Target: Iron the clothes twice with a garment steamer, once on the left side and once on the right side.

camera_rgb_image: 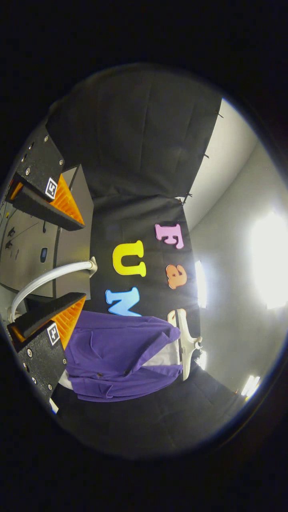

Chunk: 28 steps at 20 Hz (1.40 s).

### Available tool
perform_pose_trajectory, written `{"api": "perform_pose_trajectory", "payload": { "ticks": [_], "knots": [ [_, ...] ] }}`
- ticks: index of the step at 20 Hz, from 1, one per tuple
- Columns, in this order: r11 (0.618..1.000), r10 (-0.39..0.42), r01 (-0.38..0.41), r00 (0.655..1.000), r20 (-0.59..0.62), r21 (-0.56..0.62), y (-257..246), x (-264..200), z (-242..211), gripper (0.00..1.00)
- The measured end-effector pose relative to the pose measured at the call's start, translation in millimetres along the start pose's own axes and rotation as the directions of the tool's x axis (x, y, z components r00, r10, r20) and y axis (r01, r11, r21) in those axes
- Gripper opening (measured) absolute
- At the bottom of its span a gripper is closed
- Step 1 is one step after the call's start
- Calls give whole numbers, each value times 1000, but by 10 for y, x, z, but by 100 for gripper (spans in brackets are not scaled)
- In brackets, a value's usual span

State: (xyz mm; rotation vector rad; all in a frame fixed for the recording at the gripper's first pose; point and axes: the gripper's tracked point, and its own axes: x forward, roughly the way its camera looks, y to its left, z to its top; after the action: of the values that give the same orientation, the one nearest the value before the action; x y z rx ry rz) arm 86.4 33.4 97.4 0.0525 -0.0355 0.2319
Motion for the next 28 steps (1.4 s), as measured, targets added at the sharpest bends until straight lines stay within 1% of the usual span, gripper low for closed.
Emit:
{"api": "perform_pose_trajectory", "payload": {
  "ticks": [5, 8, 13, 18, 20, 23, 25, 28],
  "knots": [
    [1000, 28, -28, 999, 17, 6, -115, 564, 399, 95],
    [997, 61, -60, 998, -17, 42, -116, 948, 476, 95],
    [995, 70, -64, 995, -72, 71, -219, 1601, 521, 95],
    [985, 115, -90, 979, -169, 149, -242, 2200, 386, 95],
    [987, 95, -63, 972, -213, 151, -349, 2405, 278, 95],
    [985, 95, -54, 962, -255, 163, -390, 2667, 135, 95],
    [980, 103, -43, 947, -304, 196, -425, 2848, -5, 95],
    [966, 131, -32, 916, -379, 257, -450, 3159, -260, 95]
  ]
}}
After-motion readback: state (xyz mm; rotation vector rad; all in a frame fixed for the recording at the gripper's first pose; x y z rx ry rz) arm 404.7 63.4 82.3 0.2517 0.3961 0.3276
